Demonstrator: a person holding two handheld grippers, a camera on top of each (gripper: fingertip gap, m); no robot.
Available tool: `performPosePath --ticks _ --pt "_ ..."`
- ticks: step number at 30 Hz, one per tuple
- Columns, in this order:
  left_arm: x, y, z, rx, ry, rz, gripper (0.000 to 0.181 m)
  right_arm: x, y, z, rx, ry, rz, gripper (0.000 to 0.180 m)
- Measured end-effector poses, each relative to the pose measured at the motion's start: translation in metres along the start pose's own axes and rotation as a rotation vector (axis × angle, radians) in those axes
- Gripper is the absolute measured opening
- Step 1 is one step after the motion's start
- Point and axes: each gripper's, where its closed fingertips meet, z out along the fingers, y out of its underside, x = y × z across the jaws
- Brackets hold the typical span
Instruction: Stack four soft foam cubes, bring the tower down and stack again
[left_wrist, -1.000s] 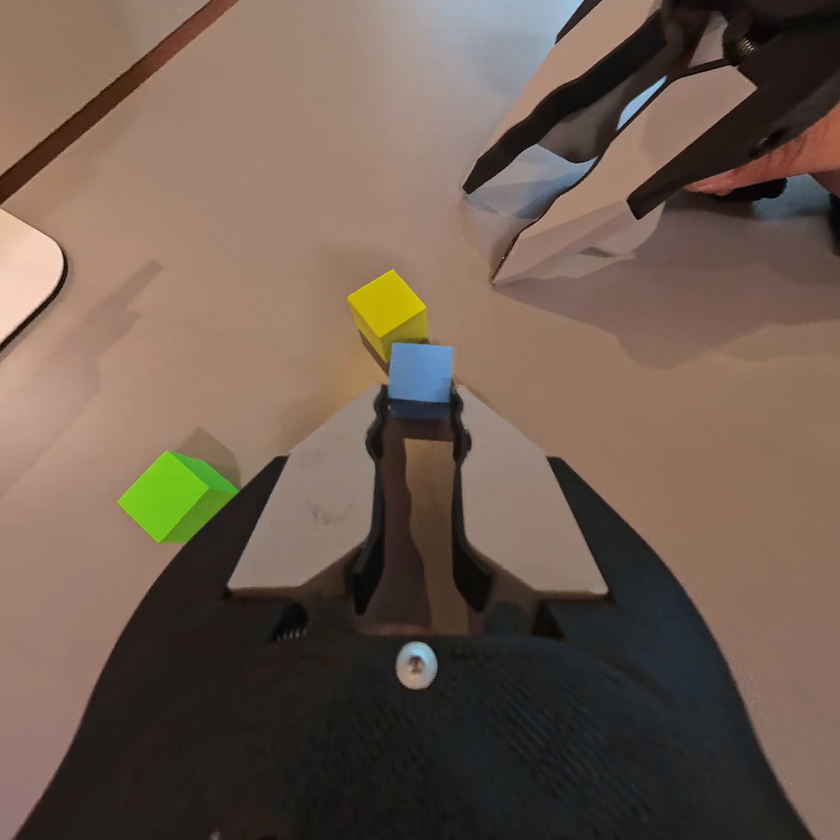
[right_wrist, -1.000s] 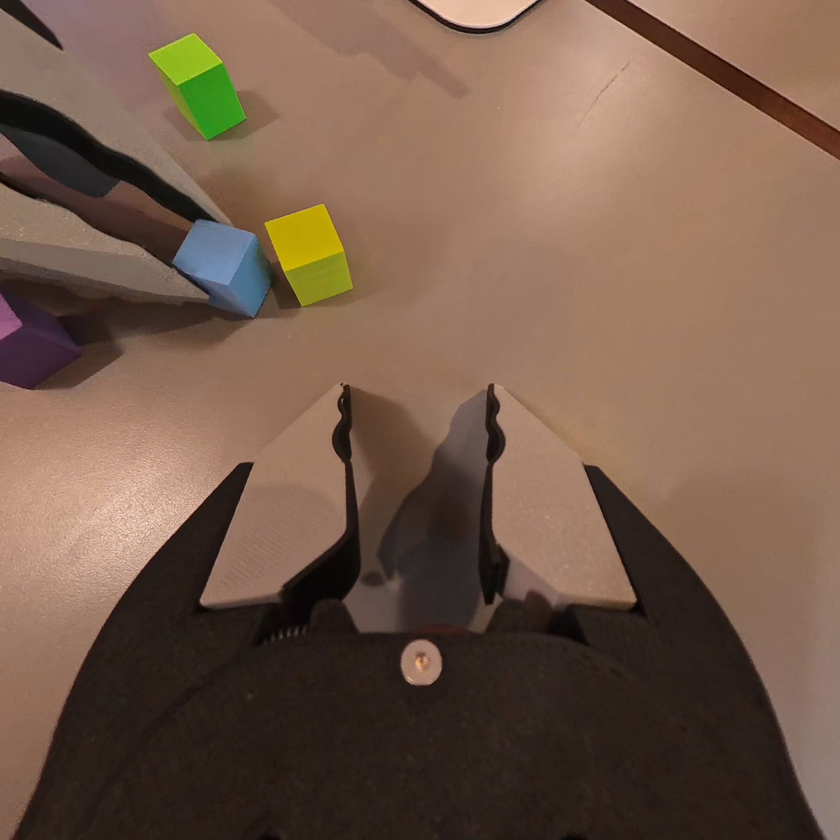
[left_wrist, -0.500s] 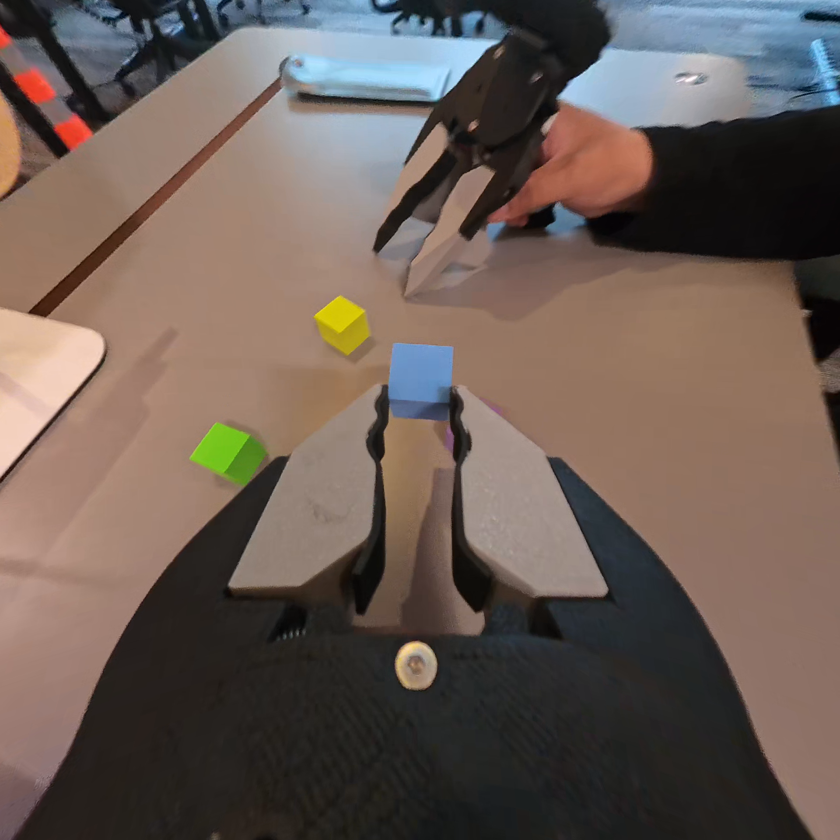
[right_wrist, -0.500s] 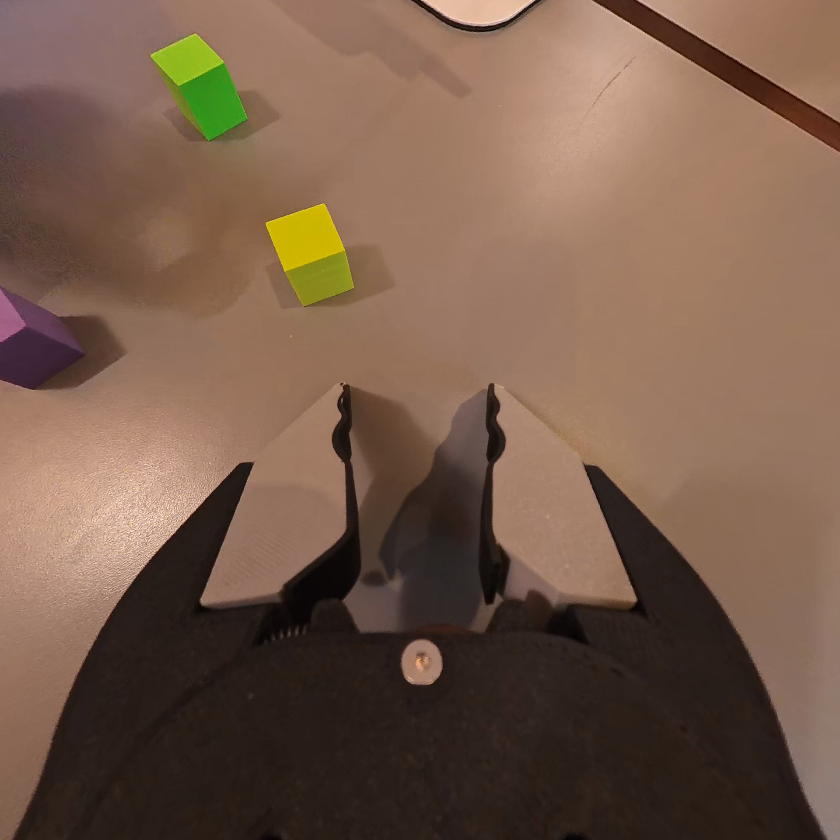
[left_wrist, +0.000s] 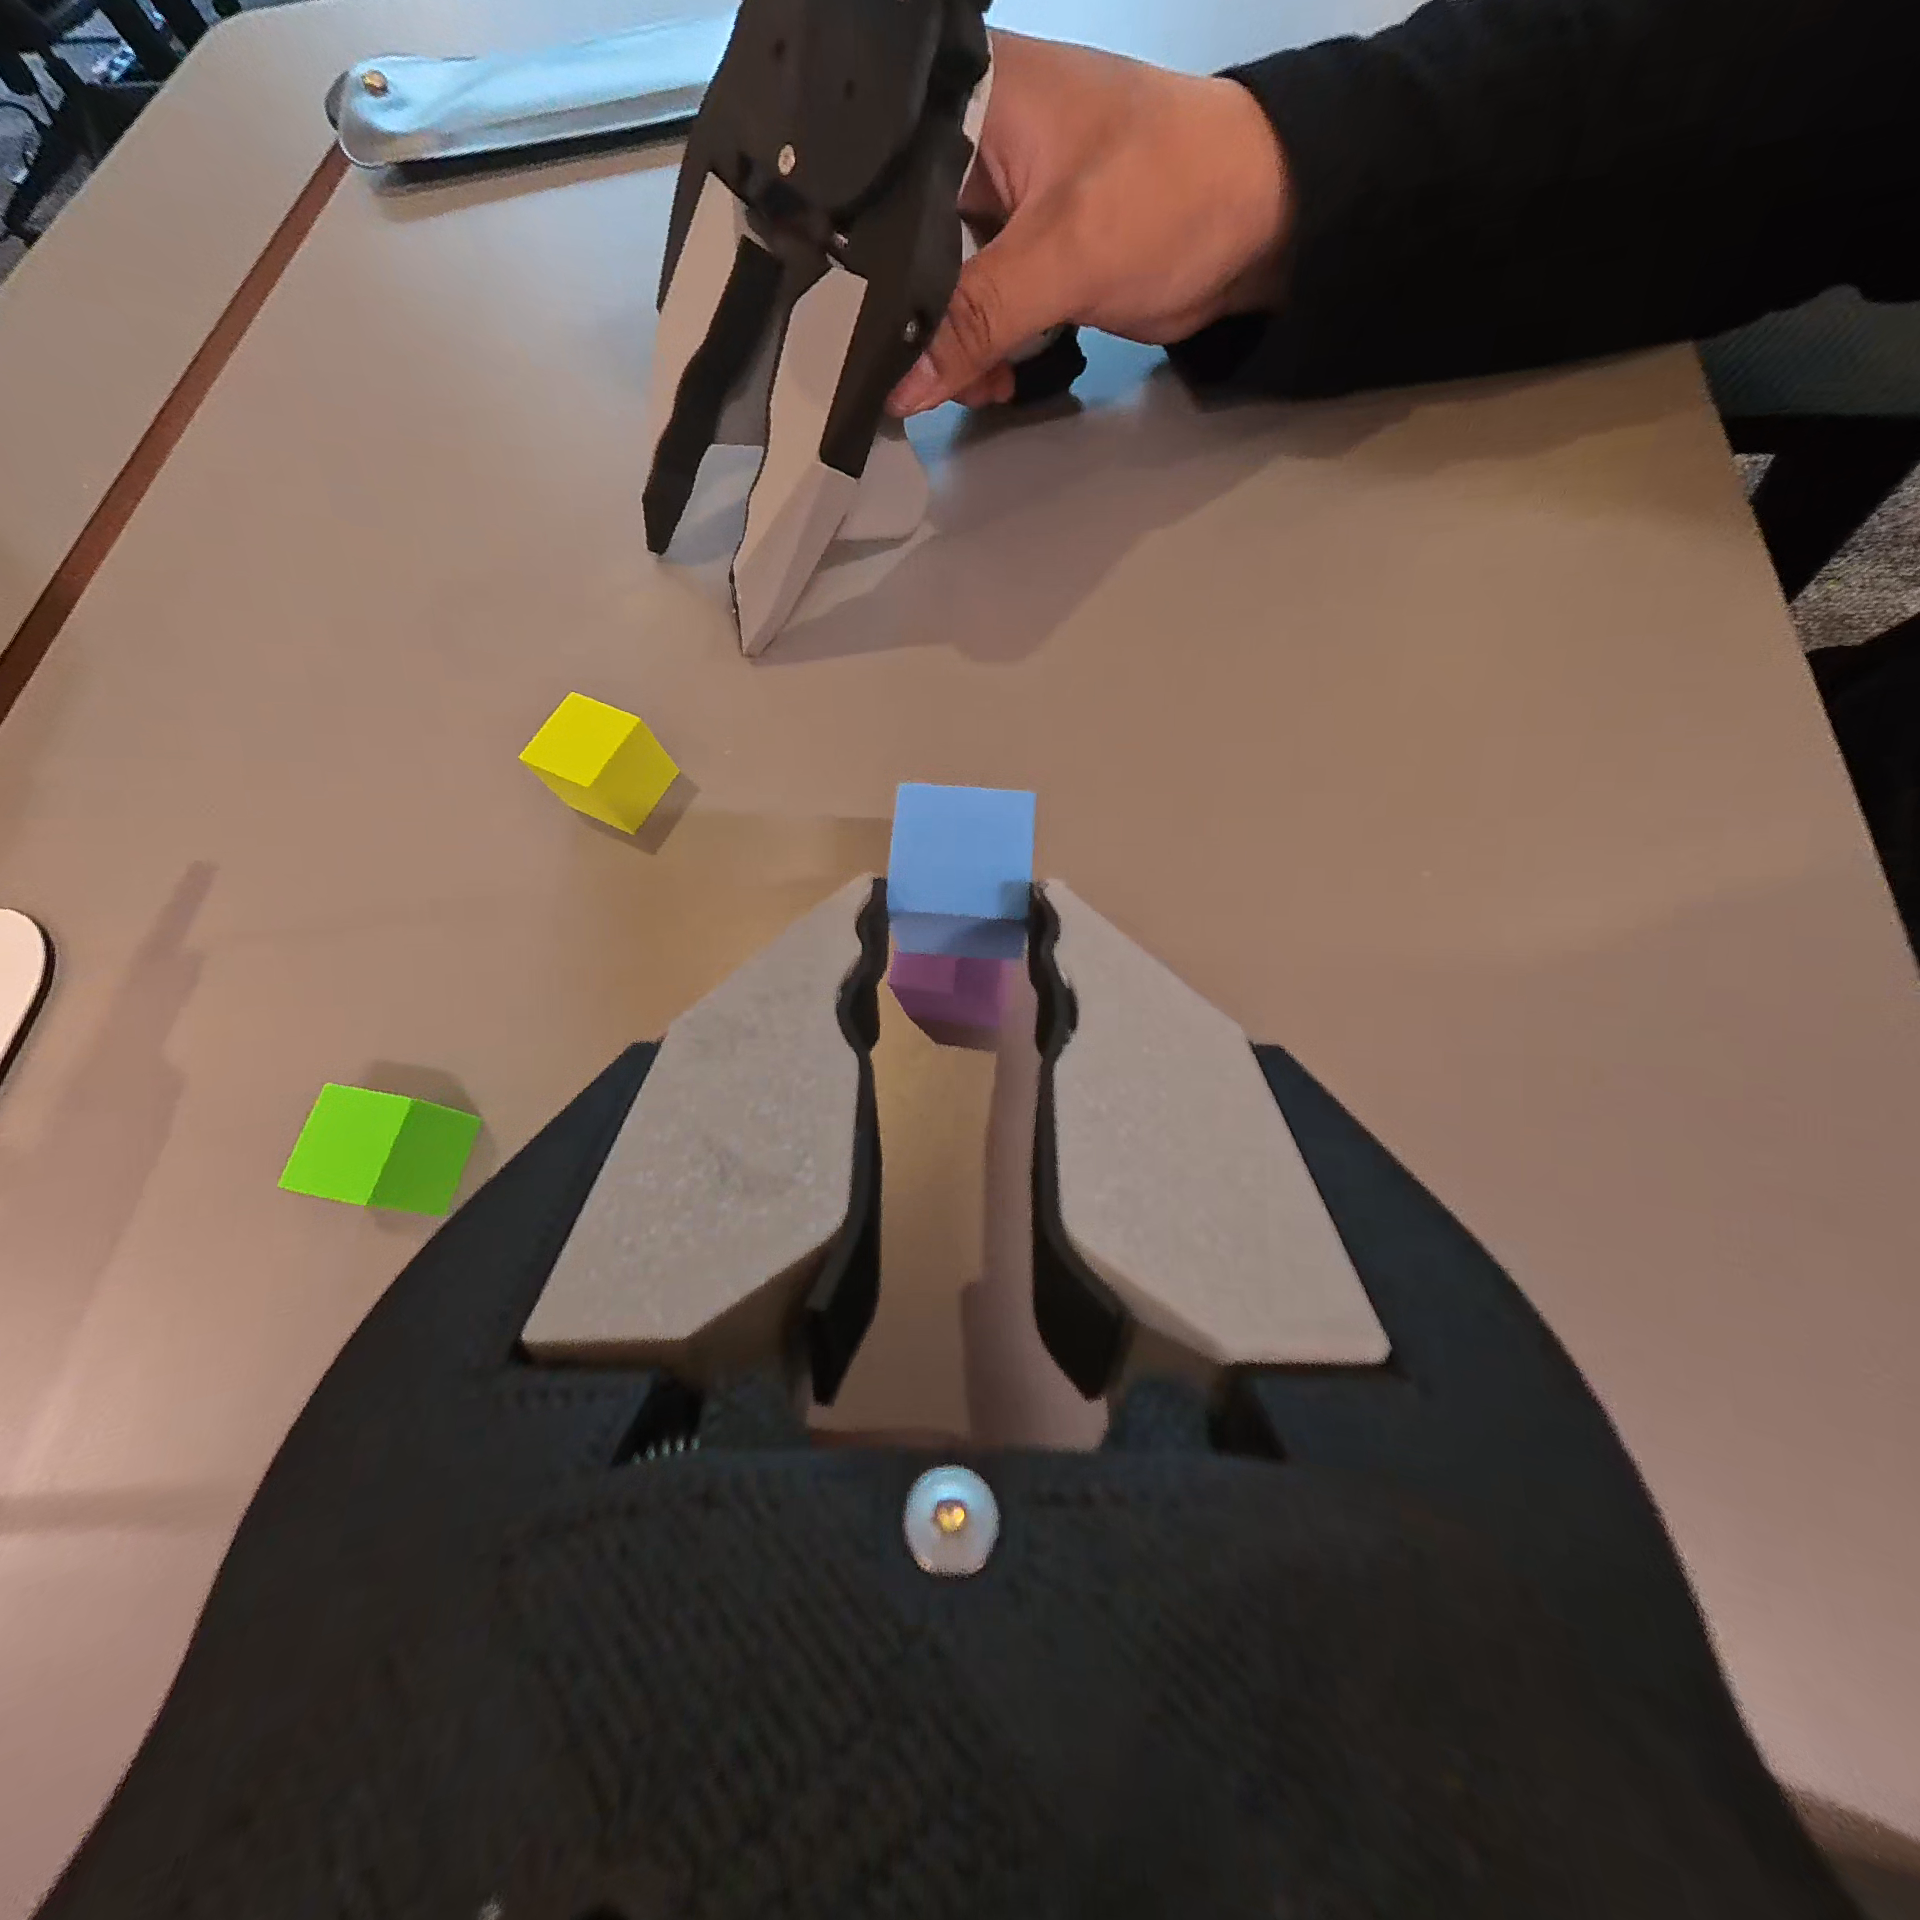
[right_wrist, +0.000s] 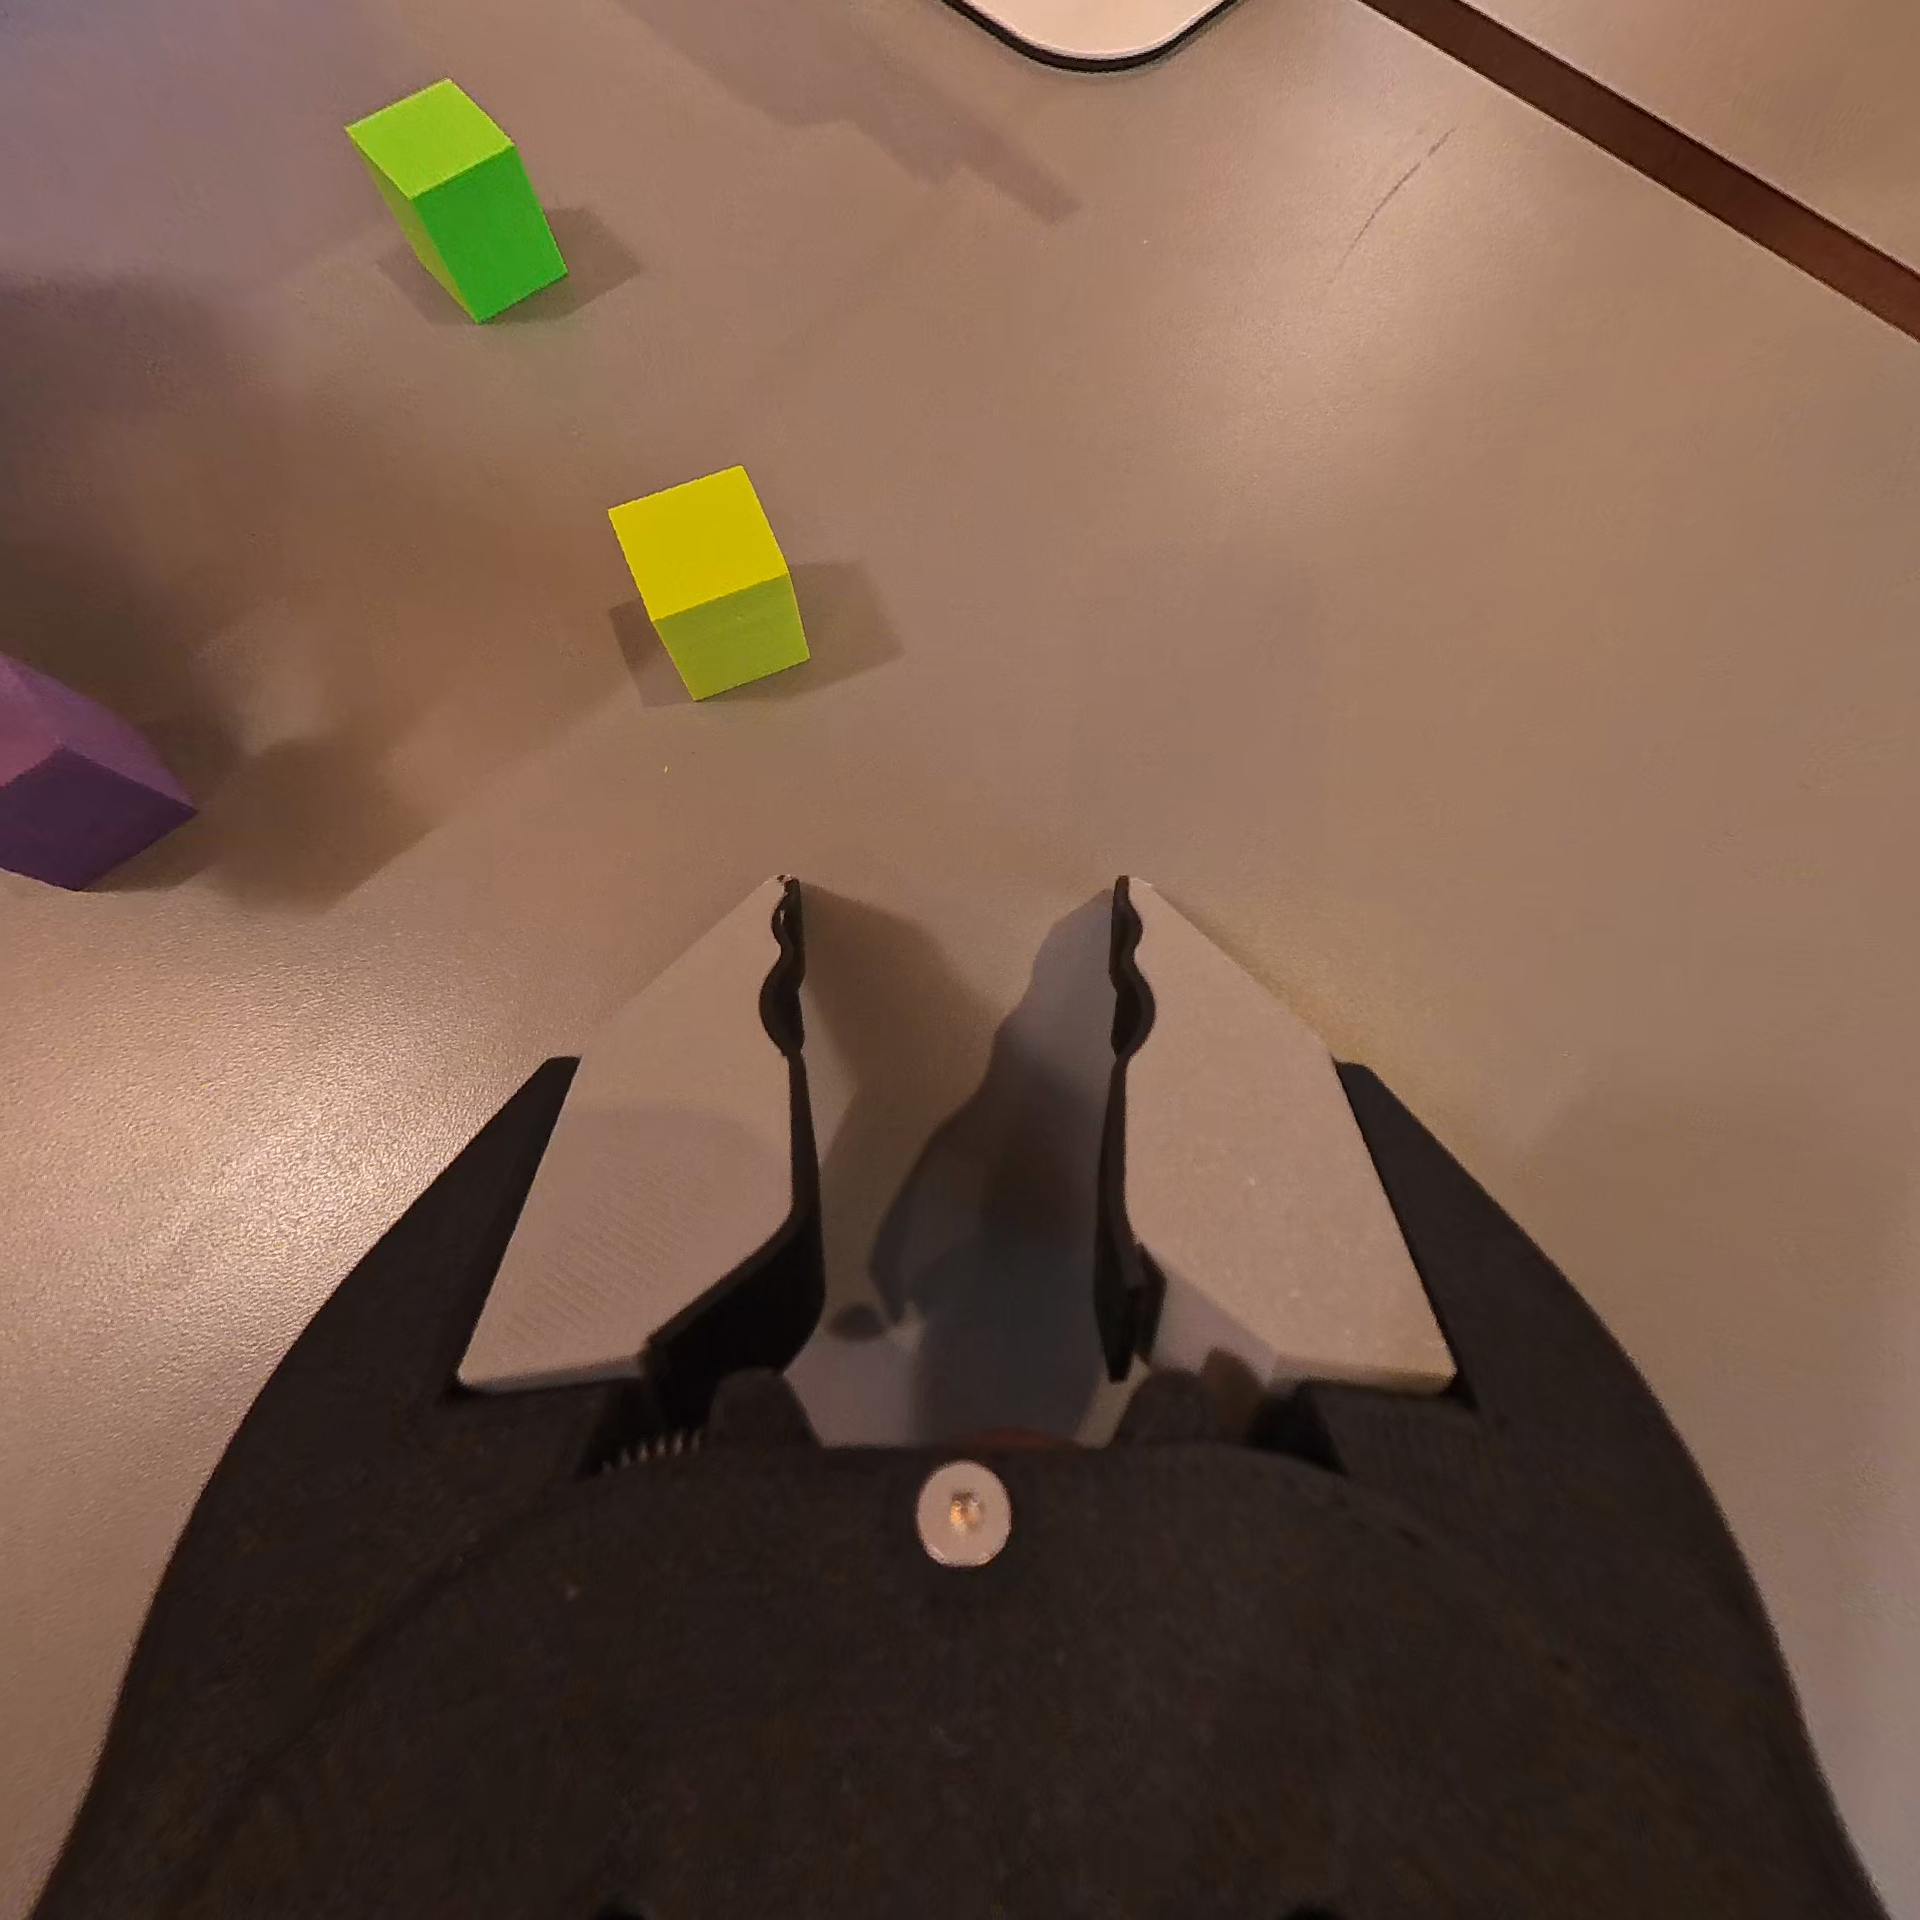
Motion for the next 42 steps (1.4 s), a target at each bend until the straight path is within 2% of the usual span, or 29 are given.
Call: performPosePath --ticks 13,35,38,42 --pt "-0.002 0.015 0.009 -0.076 -0.012 0.042 0.024 0.0 0.0 0.0 0.0 -0.001 -0.002 0.057" --pt "-0.005 0.016 0.013 -0.051 -0.008 0.029 0.025 -0.001 0.0 0.0 0.0 -0.002 -0.002 0.057" --pt "-0.006 0.014 0.013 -0.046 -0.02 0.02 0.041 -0.001 0.0 0.0 0.0 -0.001 -0.002 0.057" --pt "-0.006 0.01 0.012 -0.022 -0.013 0.007 0.048 -0.001 0.0 0.0 0.0 -0.001 -0.002 0.057"
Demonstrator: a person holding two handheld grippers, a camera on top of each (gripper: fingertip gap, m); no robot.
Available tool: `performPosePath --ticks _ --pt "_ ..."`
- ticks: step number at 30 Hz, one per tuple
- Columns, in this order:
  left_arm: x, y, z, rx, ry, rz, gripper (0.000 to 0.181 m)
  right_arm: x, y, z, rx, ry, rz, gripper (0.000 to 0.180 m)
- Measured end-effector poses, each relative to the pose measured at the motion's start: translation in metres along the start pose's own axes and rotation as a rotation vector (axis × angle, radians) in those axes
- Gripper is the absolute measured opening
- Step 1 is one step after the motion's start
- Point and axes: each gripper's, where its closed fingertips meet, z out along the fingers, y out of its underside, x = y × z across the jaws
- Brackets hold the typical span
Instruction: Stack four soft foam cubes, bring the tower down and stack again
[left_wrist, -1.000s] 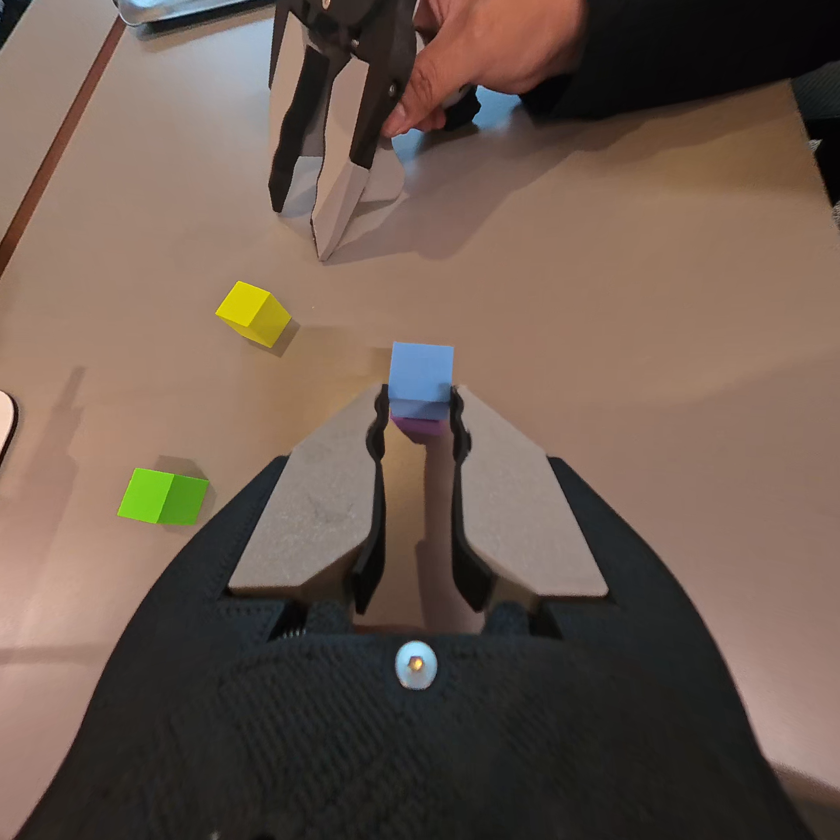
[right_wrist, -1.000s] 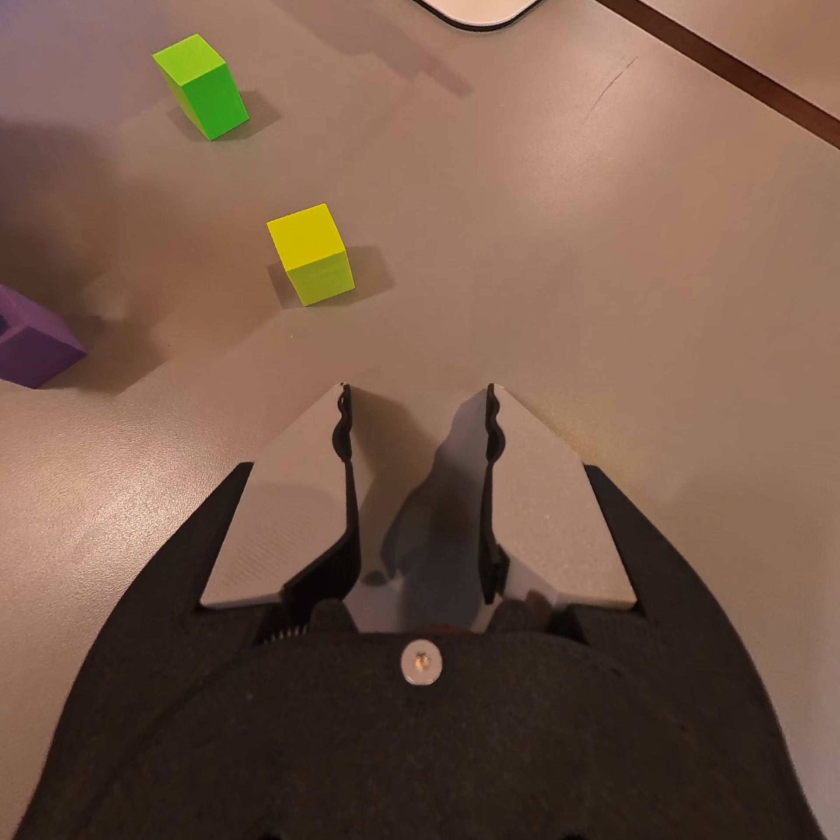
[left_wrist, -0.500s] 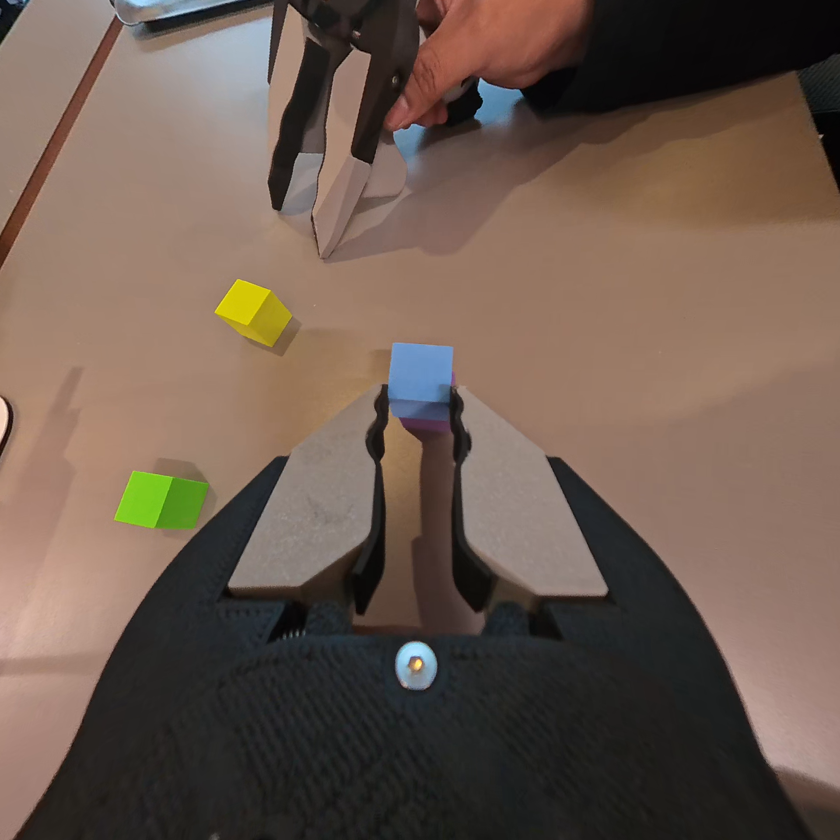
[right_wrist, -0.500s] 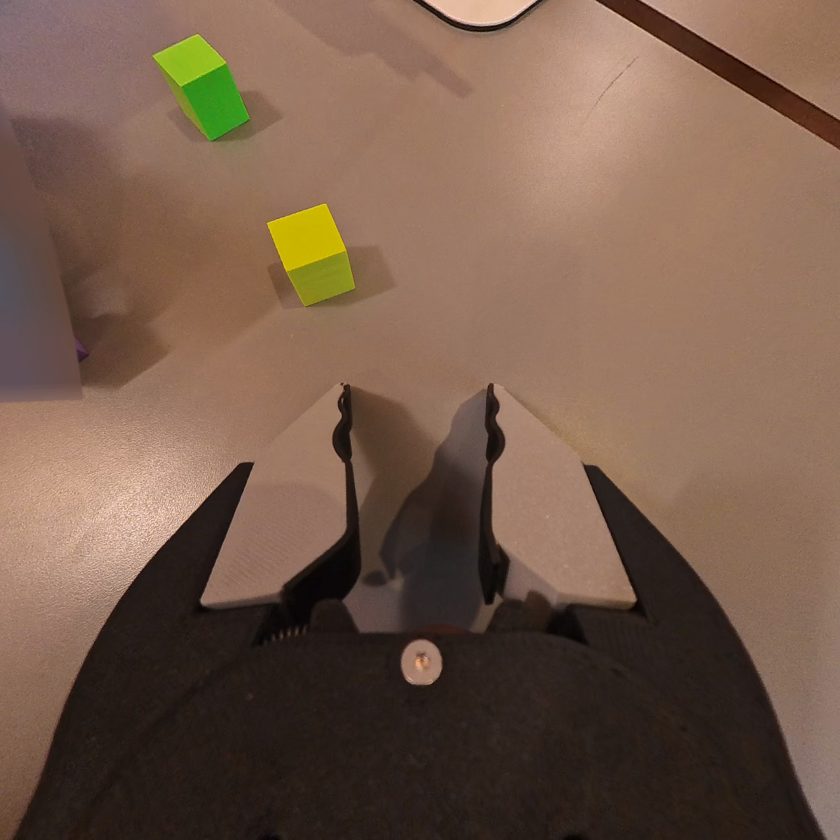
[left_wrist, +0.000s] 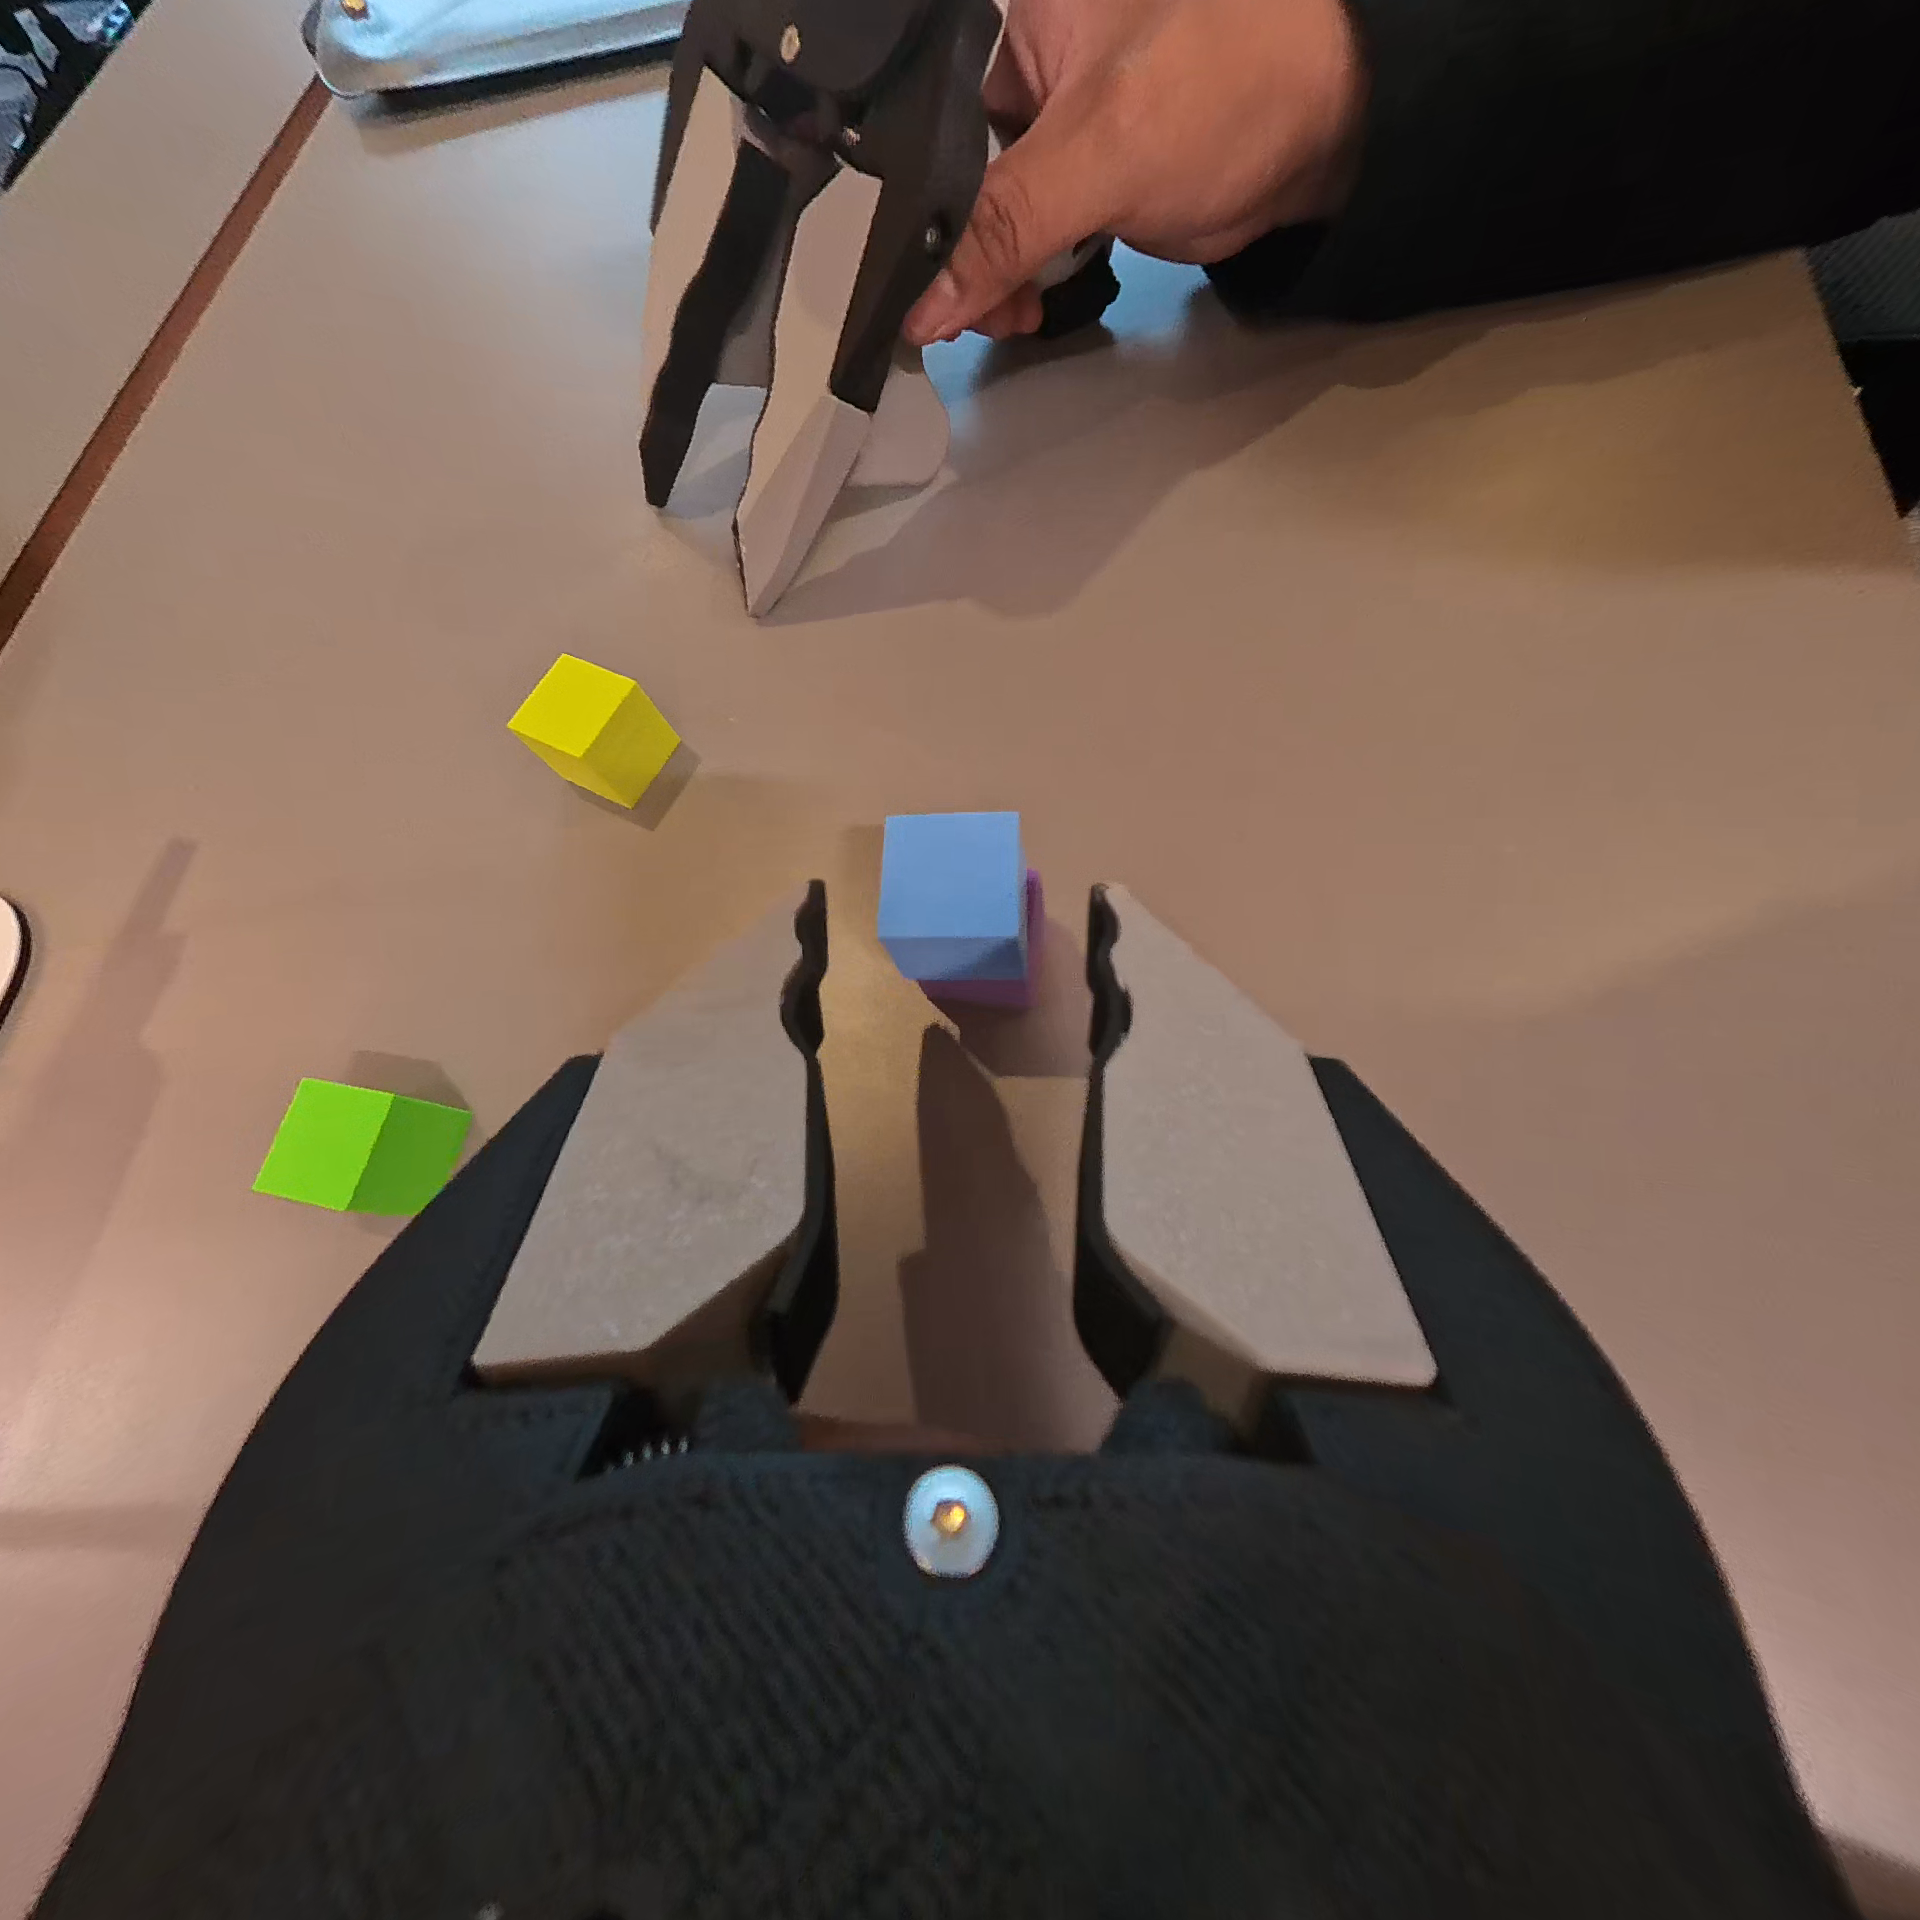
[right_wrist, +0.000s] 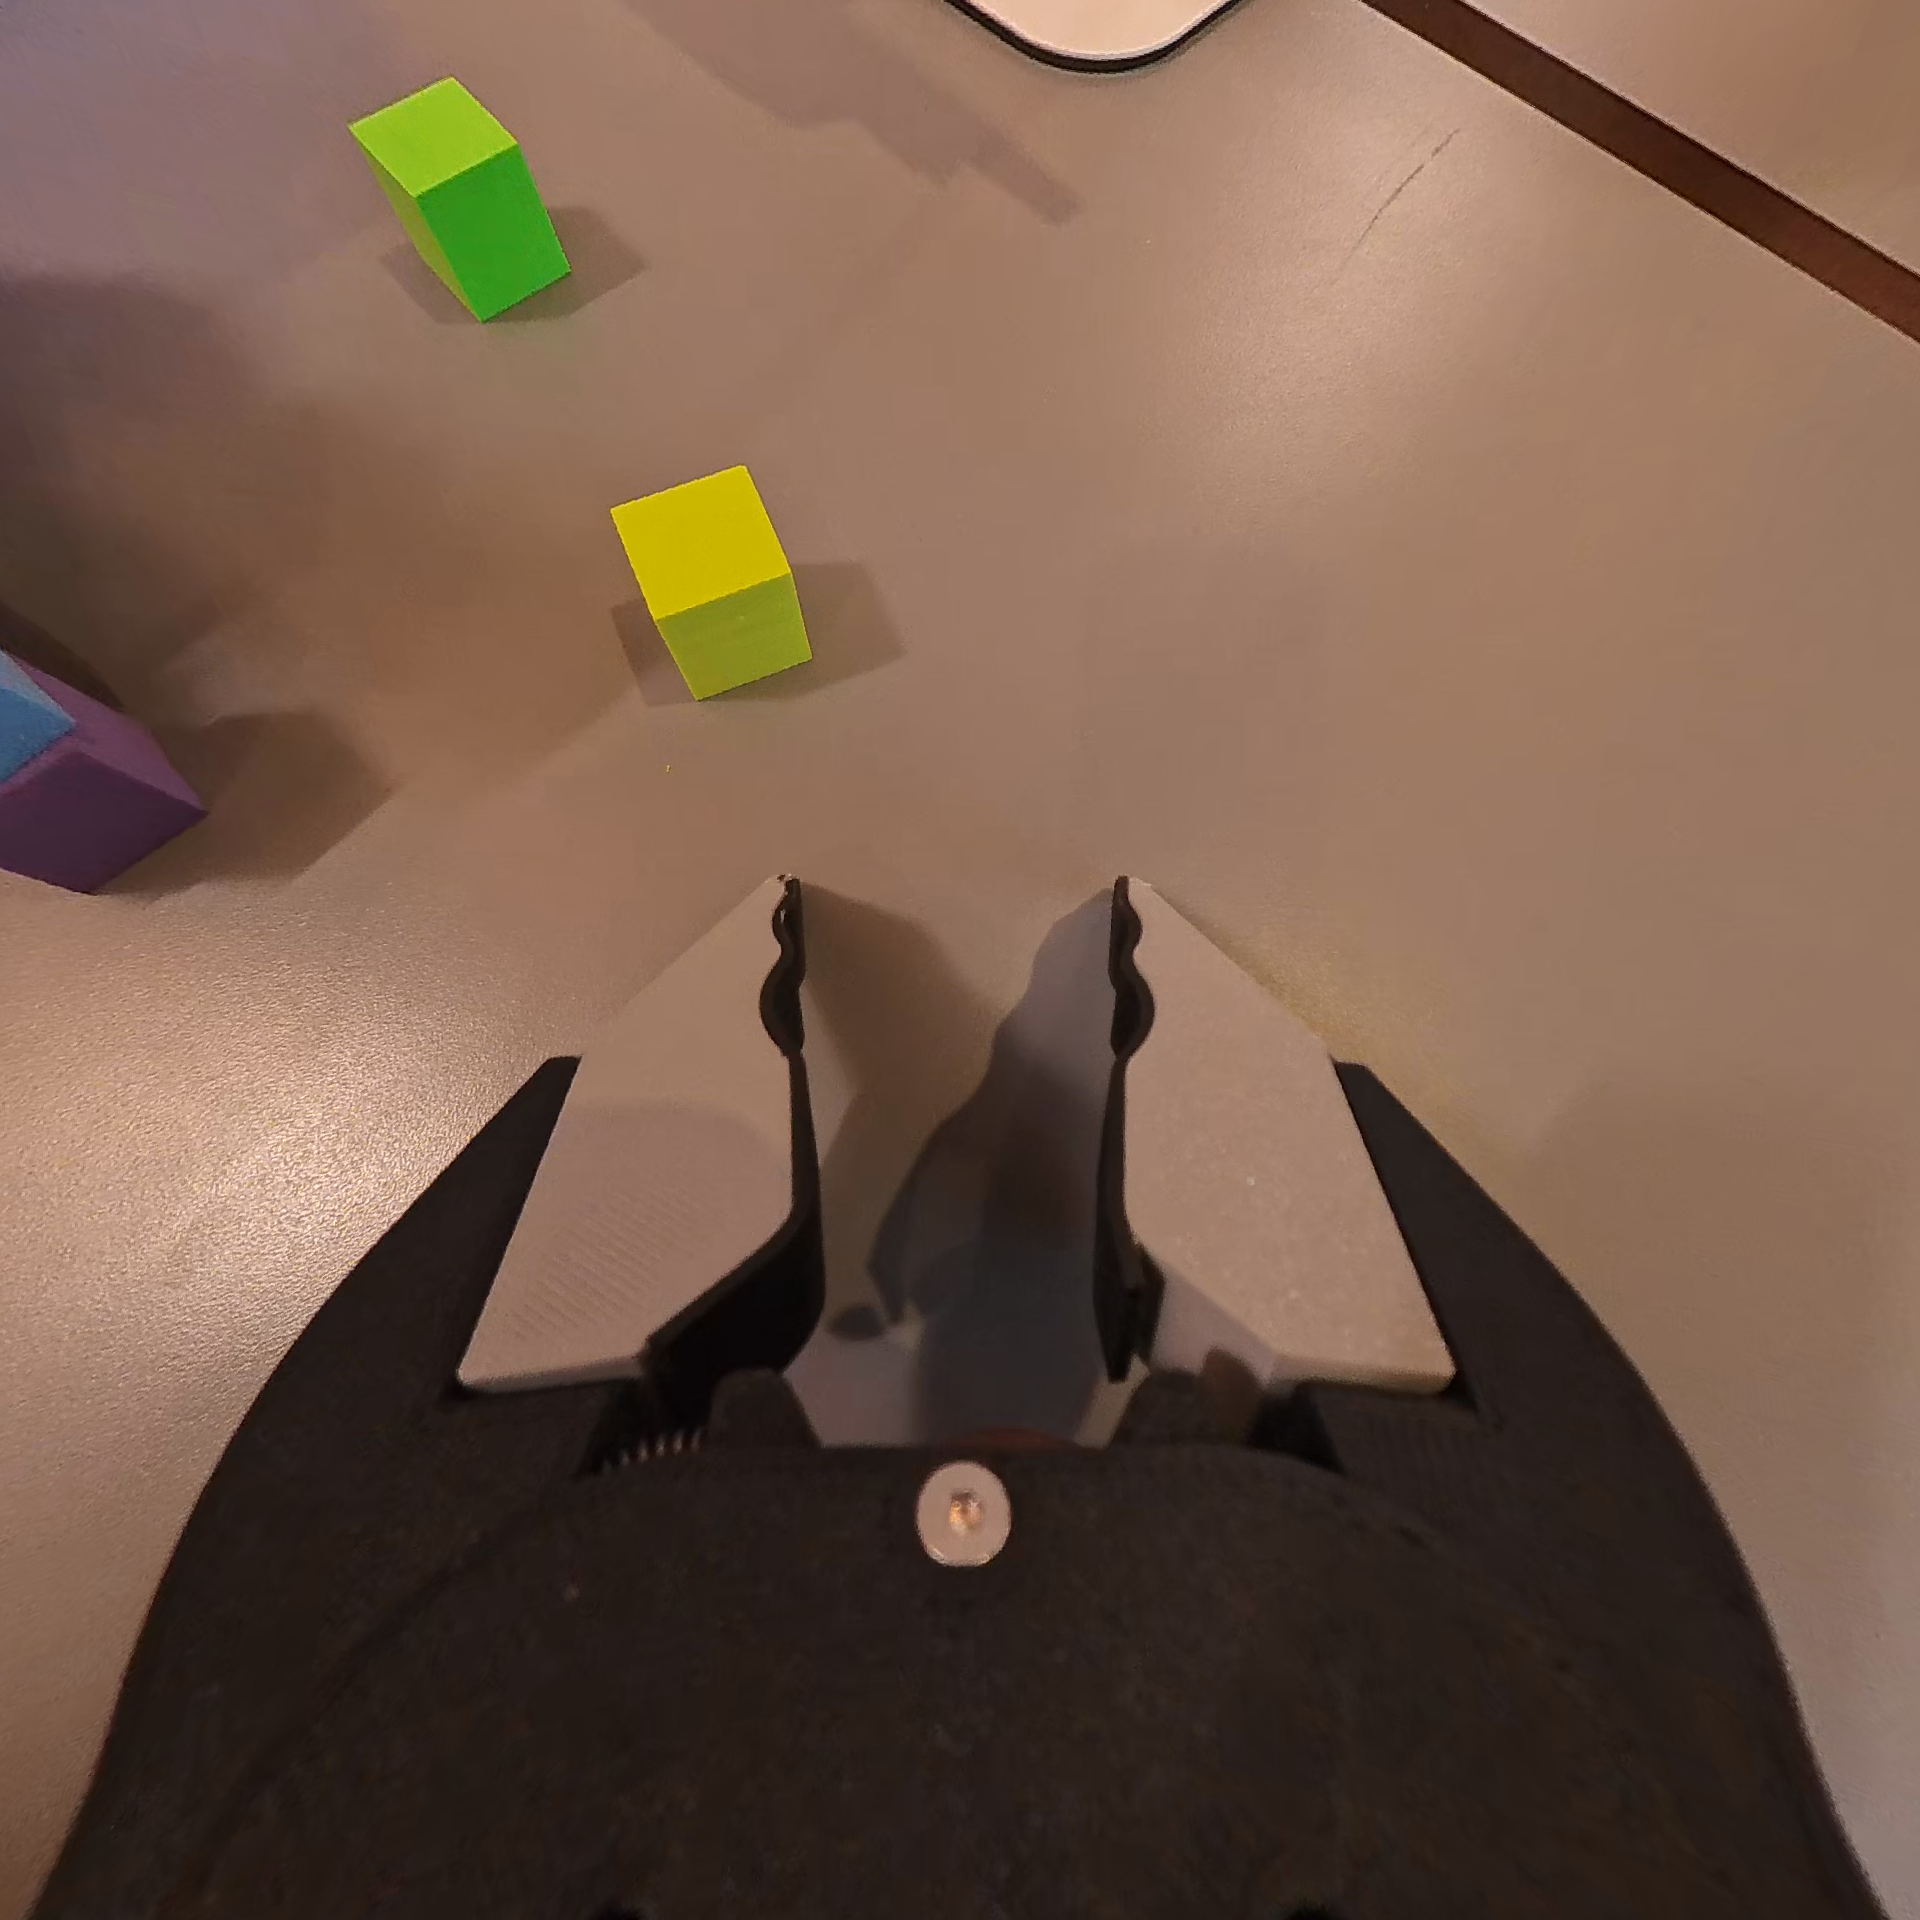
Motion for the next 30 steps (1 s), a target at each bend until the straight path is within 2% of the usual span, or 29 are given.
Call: performPosePath --ticks 6,11,15,21,22,23,24,27,30 --pt "-0.01 -0.008 -0.015 0.064 -0.04 -0.028 0.051 -0.003 -0.003 0.0 0.017 -0.01 -0.006 0.057" --pt "-0.027 -0.022 -0.028 0.172 -0.091 -0.123 0.051 -0.032 -0.034 -0.005 0.172 -0.19 -0.037 0.065" --pt "-0.041 -0.022 -0.033 0.198 -0.135 -0.199 0.05 -0.042 -0.042 0.005 0.166 -0.265 -0.099 0.065" --pt "-0.056 -0.011 -0.03 0.159 -0.199 -0.261 0.049 -0.048 -0.048 0.029 0.098 -0.249 -0.171 0.051" --pt "-0.057 -0.01 -0.03 0.157 -0.2 -0.269 0.049 -0.047 -0.049 0.032 0.088 -0.244 -0.173 0.046" --pt "-0.057 -0.009 -0.03 0.156 -0.201 -0.273 0.049 -0.047 -0.05 0.035 0.08 -0.249 -0.173 0.03" --pt "-0.058 -0.008 -0.03 0.155 -0.207 -0.275 0.049 -0.05 -0.049 0.036 0.073 -0.268 -0.179 0.025" --pt "-0.059 -0.008 -0.031 0.152 -0.214 -0.274 0.048 -0.058 -0.052 0.029 0.103 -0.31 -0.184 0.025" --pt "-0.056 -0.012 -0.03 0.156 -0.206 -0.262 0.048 -0.079 -0.067 0.004 0.211 -0.481 -0.099 0.025"
